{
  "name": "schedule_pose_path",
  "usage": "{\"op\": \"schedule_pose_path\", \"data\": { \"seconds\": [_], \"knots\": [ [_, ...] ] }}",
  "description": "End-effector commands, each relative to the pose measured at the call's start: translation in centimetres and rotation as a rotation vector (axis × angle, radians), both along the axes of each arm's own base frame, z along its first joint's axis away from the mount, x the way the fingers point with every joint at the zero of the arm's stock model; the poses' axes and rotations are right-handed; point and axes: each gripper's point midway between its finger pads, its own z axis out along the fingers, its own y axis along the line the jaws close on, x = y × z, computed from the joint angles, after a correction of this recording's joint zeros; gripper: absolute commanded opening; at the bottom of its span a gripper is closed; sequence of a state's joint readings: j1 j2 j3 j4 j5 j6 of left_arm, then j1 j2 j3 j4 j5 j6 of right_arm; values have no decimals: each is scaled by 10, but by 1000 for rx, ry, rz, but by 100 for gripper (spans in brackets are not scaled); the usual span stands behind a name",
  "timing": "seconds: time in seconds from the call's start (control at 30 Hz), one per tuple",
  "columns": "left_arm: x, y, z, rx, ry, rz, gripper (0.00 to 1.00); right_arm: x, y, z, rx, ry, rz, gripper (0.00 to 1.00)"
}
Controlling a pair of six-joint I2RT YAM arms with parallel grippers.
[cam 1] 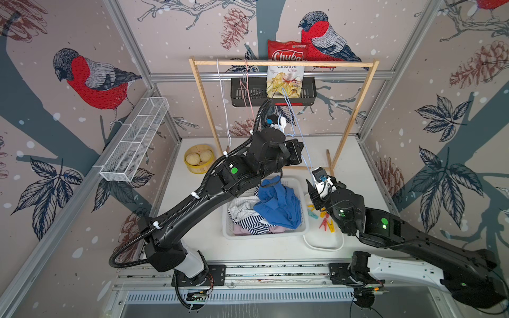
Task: Remove the clothespins securing tank tops to the hanger
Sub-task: Place the hanger on the clothesline.
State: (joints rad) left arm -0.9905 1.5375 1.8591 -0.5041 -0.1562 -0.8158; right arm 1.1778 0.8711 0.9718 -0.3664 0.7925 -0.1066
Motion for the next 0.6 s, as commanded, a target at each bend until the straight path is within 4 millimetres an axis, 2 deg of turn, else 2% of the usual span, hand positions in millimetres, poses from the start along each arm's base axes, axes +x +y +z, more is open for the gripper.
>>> {"op": "schedule_pose_path", "data": {
  "seconds": [0.0, 0.13, 0.17, 0.2, 0.23, 0.27, 0.43, 0.57],
  "knots": [
    [0, 0, 8, -35, -7, 3, 0, 2, 2, 12, 40, -32, 5, 37],
    [1, -2, 7, -34, -12, 8, 0, -1, 1, 18, 59, -40, 17, 10],
    [2, -3, 7, -35, -18, 5, 4, -1, -1, 18, 63, -41, 16, 2],
    [2, -4, 9, -40, -25, 1, 8, -1, -2, 19, 70, -42, 13, 0],
    [2, -5, 11, -45, -36, -5, 14, -1, -3, 19, 72, -43, 13, 0],
    [0, -5, 13, -54, -51, -14, 26, -2, -5, 19, 76, -43, 9, 0],
    [-2, 7, 29, -115, -132, 10, 96, -5, -19, 23, 146, -42, -9, 0],
    [-7, 20, 36, -109, -204, 16, 99, -6, -37, 30, 218, -44, -52, 0]
  ]
}}
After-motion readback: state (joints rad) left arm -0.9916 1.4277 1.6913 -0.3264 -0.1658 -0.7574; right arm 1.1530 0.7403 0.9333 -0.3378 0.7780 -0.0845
